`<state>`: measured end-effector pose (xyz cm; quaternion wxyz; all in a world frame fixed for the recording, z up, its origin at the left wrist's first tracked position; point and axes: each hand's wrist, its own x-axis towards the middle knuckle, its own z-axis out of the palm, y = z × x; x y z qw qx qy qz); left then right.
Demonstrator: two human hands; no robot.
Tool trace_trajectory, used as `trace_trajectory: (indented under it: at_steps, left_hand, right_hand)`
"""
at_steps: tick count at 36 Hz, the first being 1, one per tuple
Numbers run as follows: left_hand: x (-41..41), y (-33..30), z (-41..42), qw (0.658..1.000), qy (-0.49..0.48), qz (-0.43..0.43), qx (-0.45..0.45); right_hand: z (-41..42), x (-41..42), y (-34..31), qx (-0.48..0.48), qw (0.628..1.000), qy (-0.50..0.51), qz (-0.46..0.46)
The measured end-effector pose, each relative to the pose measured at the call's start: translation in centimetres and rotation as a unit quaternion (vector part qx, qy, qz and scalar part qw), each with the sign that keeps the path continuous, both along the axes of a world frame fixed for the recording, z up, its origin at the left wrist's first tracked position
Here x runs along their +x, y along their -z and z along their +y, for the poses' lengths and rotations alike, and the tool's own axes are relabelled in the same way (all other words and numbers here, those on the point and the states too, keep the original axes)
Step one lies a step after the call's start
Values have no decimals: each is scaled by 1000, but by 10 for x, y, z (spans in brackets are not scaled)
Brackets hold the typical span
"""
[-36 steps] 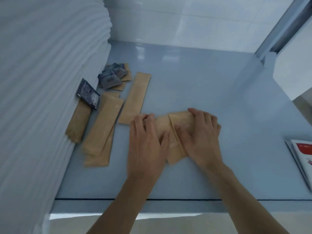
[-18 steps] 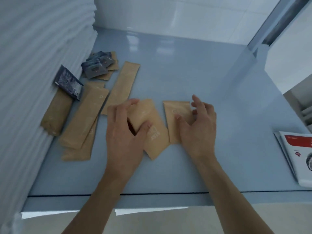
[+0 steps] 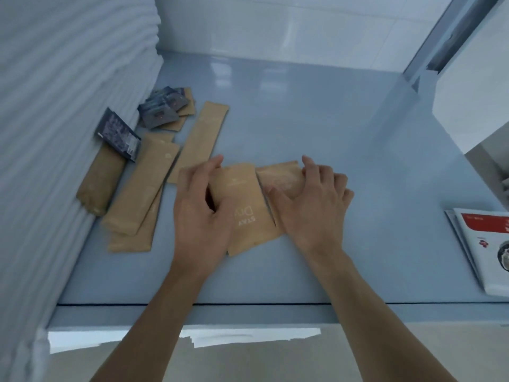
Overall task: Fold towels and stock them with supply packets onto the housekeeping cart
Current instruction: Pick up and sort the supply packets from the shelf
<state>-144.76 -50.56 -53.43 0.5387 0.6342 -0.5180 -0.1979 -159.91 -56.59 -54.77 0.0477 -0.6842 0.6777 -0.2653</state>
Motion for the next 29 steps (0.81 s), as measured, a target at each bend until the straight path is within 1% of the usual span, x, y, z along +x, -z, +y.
trace_trajectory:
  at_steps: [2, 4, 6, 8, 10, 12, 13, 15, 17, 20, 21, 23, 25, 27, 29]
  left_hand:
    - [-1, 0, 0, 1000, 1, 7, 4]
    - [-1, 1, 0, 1000, 2, 25, 8]
    - [0, 2, -1, 999, 3, 37, 6]
    - [-1, 4, -1, 999, 1, 45, -1]
    - [-1, 5, -2, 998, -2, 64, -9]
    - [0, 7, -2, 996, -1, 90, -16]
    - [1, 8, -3, 994, 3, 107, -16]
    - [3, 9, -3, 991, 11, 136, -12]
    - [4, 10, -3, 989, 15, 147, -9]
    - [3, 10, -5, 988, 18, 156, -9]
    - [3, 10, -5, 989, 16, 149, -11]
    - [3, 11, -6, 991, 13, 135, -14]
    - [2, 11, -5, 992, 18, 127, -12]
    - [3, 10, -5, 993, 22, 119, -12]
    - [4, 10, -4, 993, 26, 114, -18]
  right_hand:
    - [-1, 0, 1, 4, 1000, -7, -2]
    - [-1, -2, 1, 9, 999, -21, -34]
    - [-1, -5, 1, 12, 992, -41, -116]
    - [-1, -7, -1, 11, 978, -51, -203]
    - [0, -7, -2, -5, 966, -46, -255]
    - [0, -9, -3, -32, 948, -17, -315]
    - [-1, -12, -3, -37, 934, 1, -356]
    - [-2, -17, -5, -28, 904, 29, -425]
    - [-2, -22, -5, -22, 886, 25, -462]
    - [2, -22, -5, -37, 866, 10, -499]
    - [4, -20, -7, -37, 861, 2, -508]
    - [5, -17, -8, -18, 863, -25, -504]
    - [8, -13, -9, 13, 877, -55, -477]
    - [11, -7, -9, 42, 903, -90, -418]
    - [14, -2, -9, 50, 933, -119, -337]
